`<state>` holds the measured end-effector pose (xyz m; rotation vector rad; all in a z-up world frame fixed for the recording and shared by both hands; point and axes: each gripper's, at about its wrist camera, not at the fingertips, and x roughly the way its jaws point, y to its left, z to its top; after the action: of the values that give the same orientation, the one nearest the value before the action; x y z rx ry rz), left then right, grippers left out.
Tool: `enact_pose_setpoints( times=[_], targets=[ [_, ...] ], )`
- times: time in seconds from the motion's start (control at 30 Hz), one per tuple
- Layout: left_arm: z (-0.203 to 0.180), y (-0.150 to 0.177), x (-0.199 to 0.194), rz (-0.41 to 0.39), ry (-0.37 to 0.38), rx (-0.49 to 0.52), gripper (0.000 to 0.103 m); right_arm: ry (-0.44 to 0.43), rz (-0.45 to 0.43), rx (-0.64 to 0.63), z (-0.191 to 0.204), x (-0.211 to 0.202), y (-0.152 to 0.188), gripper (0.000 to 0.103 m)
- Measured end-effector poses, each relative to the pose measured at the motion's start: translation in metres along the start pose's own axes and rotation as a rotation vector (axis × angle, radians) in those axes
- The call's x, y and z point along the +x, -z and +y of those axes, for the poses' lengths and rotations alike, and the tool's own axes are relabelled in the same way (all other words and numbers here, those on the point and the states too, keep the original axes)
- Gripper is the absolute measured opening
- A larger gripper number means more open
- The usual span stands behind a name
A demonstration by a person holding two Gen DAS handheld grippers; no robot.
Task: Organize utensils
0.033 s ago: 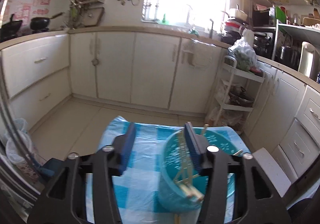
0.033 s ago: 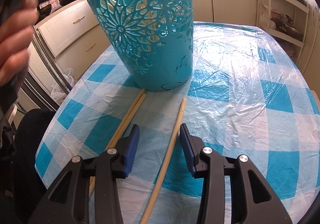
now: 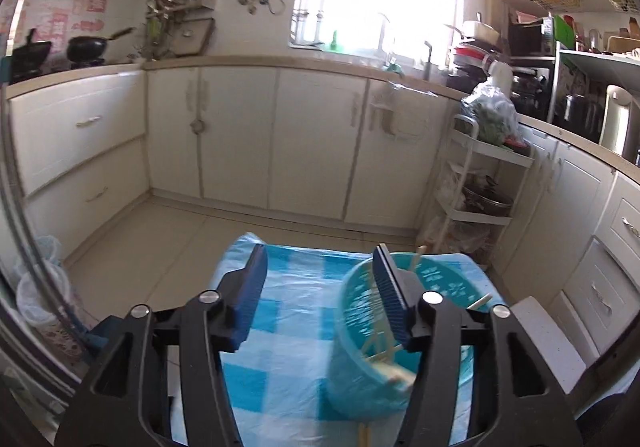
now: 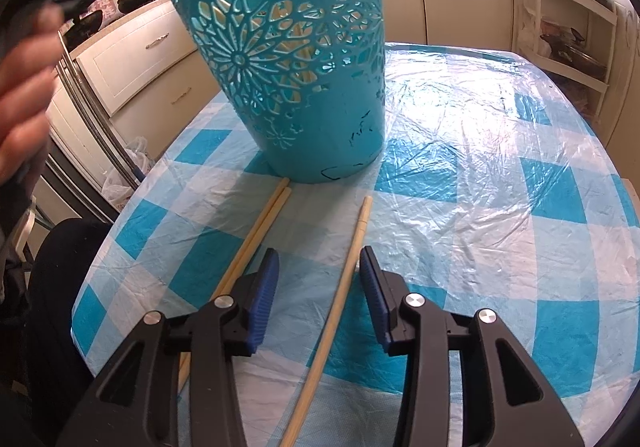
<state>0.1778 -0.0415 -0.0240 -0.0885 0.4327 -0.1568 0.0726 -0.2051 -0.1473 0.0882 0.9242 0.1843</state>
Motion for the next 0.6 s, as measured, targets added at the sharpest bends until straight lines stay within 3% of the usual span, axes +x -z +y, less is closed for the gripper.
enact_pose_setpoints(
  times=[0.13, 0.2, 0.27, 0.37, 0.6],
  targets=[
    [0.041, 0.020, -0.024, 0.029, -0.072, -0.016, 0.065, 0.034, -0.006, 0.018, -0.004, -0.002, 0.001, 0.029],
    [0.058, 0.034, -0.023, 0.078, -0.092, -0.022, 0.068, 0.077, -0.003, -0.001, -0.002, -0.002, 0.001, 0.023],
    [0.071, 0.053, -0.017, 0.139, -0.115, -0.021, 0.068, 0.114, 0.002, -0.033, 0.002, -0.002, 0.001, 0.009],
    [0.077, 0.074, -0.010, 0.206, -0.114, 0.006, 0.068, 0.119, 0.021, -0.047, 0.001, -0.007, 0.005, 0.008],
    [0.057, 0.087, 0.004, 0.246, -0.080, 0.117, 0.072, 0.156, 0.042, -0.108, 0.006, -0.005, 0.005, 0.008]
  ],
)
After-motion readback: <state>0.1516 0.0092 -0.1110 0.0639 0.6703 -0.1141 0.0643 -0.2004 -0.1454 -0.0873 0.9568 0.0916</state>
